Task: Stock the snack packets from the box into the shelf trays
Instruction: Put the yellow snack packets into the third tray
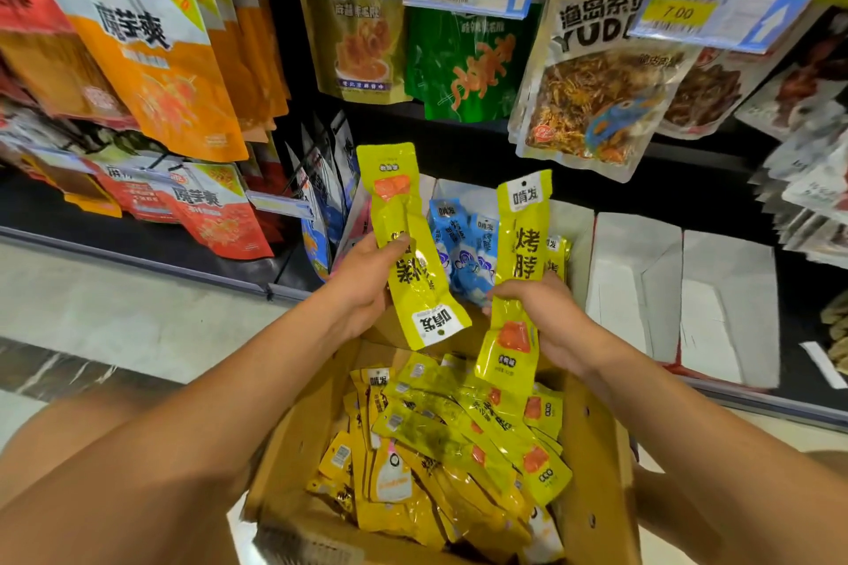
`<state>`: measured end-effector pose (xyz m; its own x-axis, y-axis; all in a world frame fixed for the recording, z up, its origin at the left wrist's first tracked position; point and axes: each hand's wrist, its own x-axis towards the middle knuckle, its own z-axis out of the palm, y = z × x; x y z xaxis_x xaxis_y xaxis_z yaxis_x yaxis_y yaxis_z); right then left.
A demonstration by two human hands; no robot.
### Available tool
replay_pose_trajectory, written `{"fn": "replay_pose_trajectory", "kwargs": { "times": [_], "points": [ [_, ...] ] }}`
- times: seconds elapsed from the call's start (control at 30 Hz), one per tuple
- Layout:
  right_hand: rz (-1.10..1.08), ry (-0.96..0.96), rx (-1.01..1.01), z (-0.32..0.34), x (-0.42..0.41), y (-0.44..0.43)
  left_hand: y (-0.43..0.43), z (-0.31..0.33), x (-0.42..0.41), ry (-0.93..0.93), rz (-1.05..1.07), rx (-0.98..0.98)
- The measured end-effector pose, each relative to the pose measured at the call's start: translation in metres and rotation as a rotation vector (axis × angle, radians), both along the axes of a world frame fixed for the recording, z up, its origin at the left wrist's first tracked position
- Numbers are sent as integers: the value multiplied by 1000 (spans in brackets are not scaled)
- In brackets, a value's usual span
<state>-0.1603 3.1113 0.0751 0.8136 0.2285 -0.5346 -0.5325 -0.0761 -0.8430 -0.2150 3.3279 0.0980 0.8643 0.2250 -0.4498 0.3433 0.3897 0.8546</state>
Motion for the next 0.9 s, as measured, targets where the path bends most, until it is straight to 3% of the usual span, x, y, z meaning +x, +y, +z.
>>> {"fn": "replay_pose_trajectory", "kwargs": {
  "times": [0.2, 0.43, 0.57, 0.67, 0.8, 0.9],
  "points": [
    [91, 43, 26, 3, -18, 8, -3, -4, 2, -23, 74, -62],
    [-8, -17, -56, -9, -13, 11, -8, -2, 0, -15, -2, -38],
    [-13, -156, -144, -4, -2, 3, -1, 2, -1, 16, 6, 247],
    [44, -273, -257, 1, 4, -4, 5, 1, -2, -127, -9, 585],
    [158, -376, -344, 0, 12, -13, 17, -17, -3, -148, -301, 1146],
    [211, -415, -323, 5, 14, -14, 9, -20, -8, -183, -520, 1384]
  ]
}}
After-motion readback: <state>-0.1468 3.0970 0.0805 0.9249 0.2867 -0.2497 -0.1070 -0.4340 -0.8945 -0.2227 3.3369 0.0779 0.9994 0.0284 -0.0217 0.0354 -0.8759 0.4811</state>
